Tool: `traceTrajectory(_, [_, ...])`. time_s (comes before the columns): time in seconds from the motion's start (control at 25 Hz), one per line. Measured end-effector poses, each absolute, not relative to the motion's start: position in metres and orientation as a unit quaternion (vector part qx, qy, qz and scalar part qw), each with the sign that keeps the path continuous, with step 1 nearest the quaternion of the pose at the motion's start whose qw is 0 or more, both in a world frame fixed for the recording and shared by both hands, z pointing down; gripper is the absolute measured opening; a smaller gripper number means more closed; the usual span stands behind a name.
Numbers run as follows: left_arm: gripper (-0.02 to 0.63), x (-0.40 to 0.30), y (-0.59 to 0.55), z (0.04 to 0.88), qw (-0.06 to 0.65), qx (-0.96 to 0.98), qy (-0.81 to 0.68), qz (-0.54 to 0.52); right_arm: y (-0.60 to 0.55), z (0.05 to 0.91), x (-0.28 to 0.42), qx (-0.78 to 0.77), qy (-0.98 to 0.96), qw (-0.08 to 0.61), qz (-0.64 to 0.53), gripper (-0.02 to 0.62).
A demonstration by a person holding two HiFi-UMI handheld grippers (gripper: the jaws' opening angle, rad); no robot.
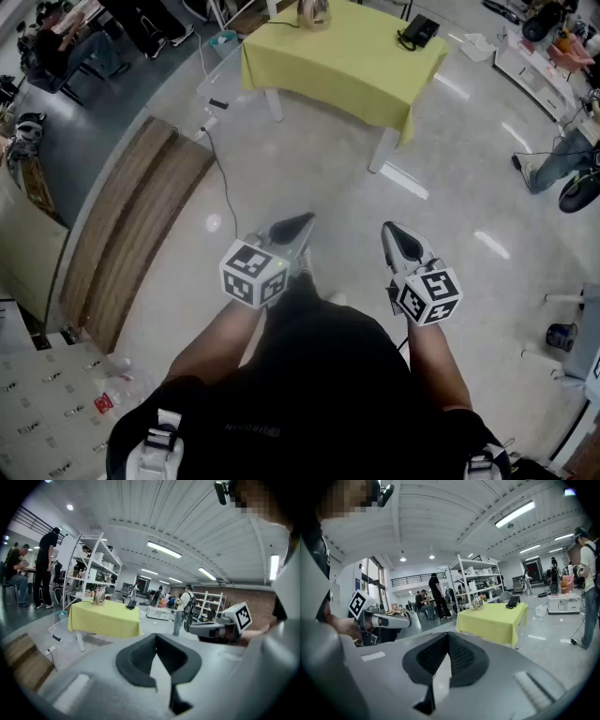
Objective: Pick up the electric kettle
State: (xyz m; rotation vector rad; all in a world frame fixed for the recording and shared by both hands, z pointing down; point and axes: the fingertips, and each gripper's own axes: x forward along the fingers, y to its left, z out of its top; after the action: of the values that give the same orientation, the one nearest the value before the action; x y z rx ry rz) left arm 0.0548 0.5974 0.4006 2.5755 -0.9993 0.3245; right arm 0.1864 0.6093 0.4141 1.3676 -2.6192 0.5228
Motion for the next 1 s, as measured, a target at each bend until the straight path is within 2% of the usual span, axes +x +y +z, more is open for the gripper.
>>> traceTrajectory(0.44, [0.002,0.041,0.590,0.405,0.179,0.909,-0.359,0.116,0.603,0.415,0.173,0.448,-0.874,0.073,0.171,0.003])
traceTrajectory(0.68, [0.002,0.038,0.585,0.412,0.188,0.907,-0.356,0.123,0.598,0.409,0.164,0.441,-0.880,0.048,0.171,0.006])
traceTrajectory(0.76, [0.002,0.038,0.581,0.418,0.196,0.905,-0.356,0.125,0.597,0.412,0.160,0.426,-0.886,0.036,0.181,0.044])
traceTrajectory(0.84, [0.002,0.038,0.578,0.424,0.205,0.903,-0.355,0.126,0.597,0.419,0.154,0.411,-0.890,0.043,0.192,0.044])
traceTrajectory(0.92, [0.002,0.035,0.574,0.430,0.212,0.901,-0.356,0.129,0.596,0.428,0.149,0.405,-0.892,0.060,0.194,0.005])
traceTrajectory(1.0, [0.002,0.033,0.570,0.436,0.218,0.898,-0.358,0.132,0.593,0.436,0.146,0.400,-0.892,0.069,0.199,0.005])
